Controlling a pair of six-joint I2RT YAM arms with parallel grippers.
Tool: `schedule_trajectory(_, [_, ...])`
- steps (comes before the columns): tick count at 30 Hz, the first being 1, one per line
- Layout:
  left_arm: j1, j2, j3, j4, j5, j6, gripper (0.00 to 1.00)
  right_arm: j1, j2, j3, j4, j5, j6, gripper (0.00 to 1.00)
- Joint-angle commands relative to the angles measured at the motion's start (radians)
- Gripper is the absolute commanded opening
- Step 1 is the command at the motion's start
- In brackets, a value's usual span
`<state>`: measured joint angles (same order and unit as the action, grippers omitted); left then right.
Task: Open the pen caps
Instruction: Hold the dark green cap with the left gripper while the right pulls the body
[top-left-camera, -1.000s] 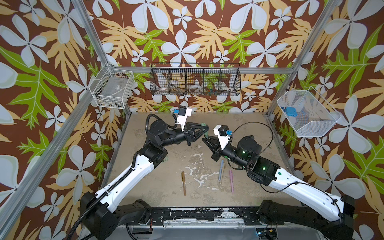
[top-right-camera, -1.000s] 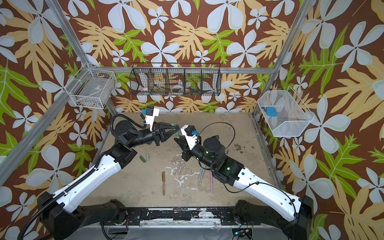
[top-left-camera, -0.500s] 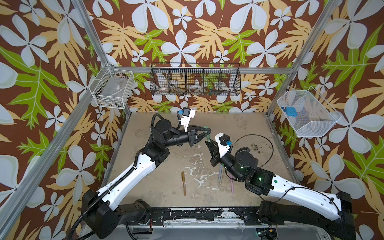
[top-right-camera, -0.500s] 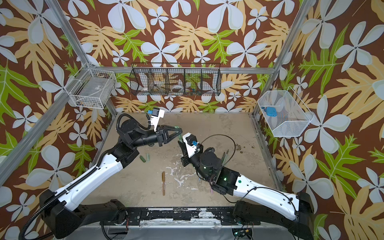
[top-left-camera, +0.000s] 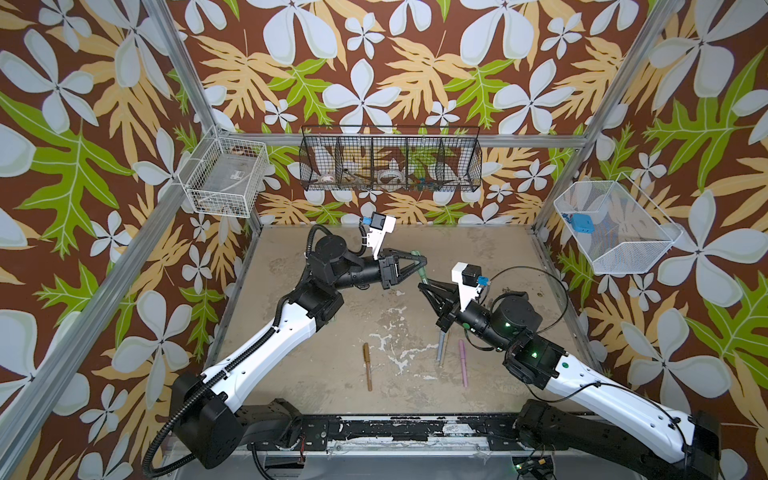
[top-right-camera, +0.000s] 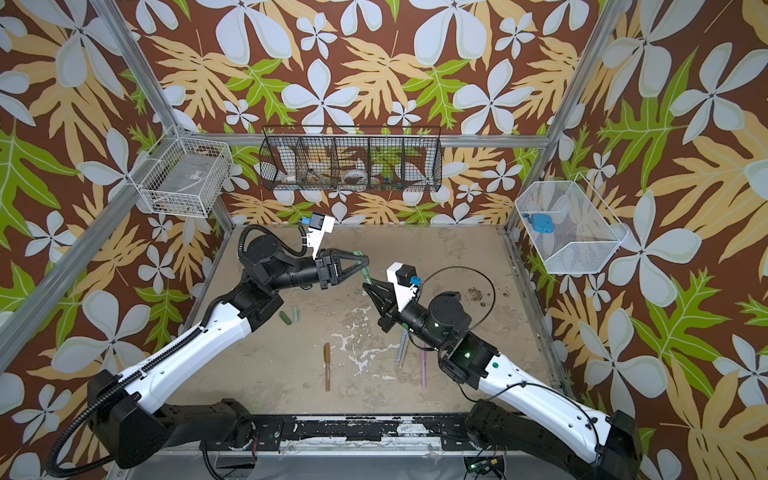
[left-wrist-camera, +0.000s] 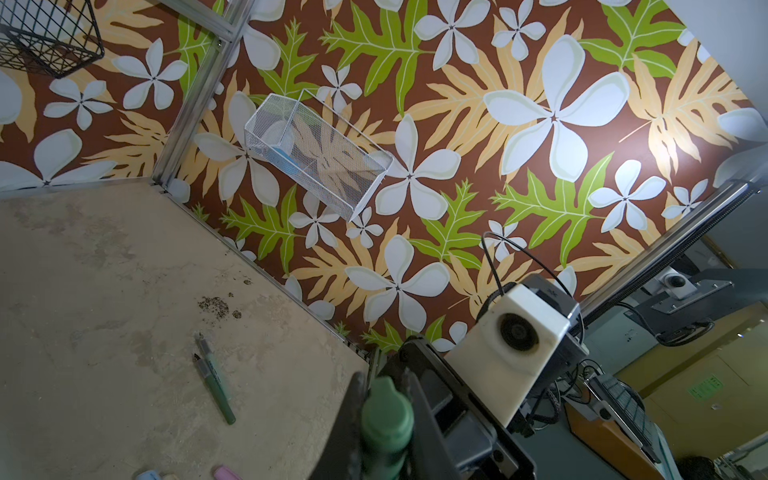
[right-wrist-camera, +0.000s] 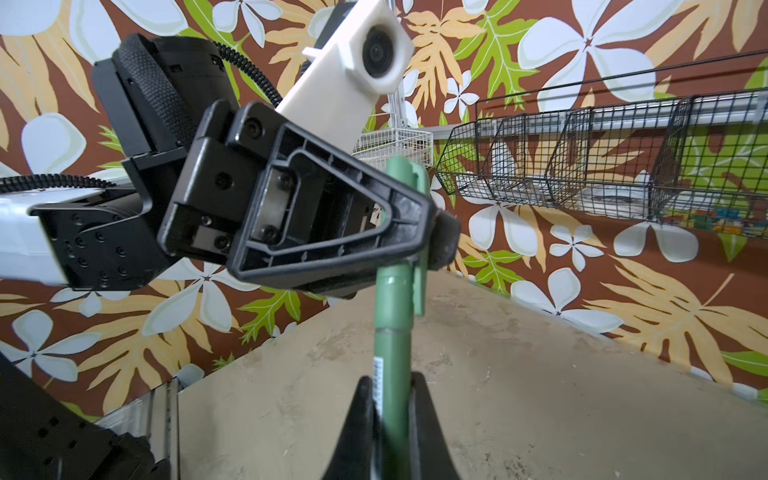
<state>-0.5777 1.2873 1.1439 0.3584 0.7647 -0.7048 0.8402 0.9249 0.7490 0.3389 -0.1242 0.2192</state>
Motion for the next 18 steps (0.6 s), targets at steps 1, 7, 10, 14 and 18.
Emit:
schedule_trajectory(1, [0.016, -0.008, 0.03, 0.172, -0.151, -0.005, 0.0, 0.015, -0.017, -0.011, -0.188, 0.008, -0.024, 0.0])
schedule_trajectory(7, [0.015, -0.015, 0.043, 0.128, -0.205, 0.017, 0.0, 0.149, 0.019, -0.015, -0.259, 0.527, -0.115, 0.0])
schedule_trajectory(10, [0.016, -0.006, 0.049, 0.131, -0.218, 0.008, 0.0, 0.174, 0.054, -0.017, -0.265, 0.628, -0.104, 0.0])
schedule_trajectory(14, [0.021, 0.0, 0.062, 0.128, -0.225, 0.007, 0.0, 0.169, 0.047, -0.044, -0.242, 0.505, -0.09, 0.0])
schedule_trajectory(18, [0.033, 0.009, 0.069, 0.111, -0.214, 0.018, 0.0, 0.132, 0.009, -0.063, -0.224, 0.337, -0.063, 0.0])
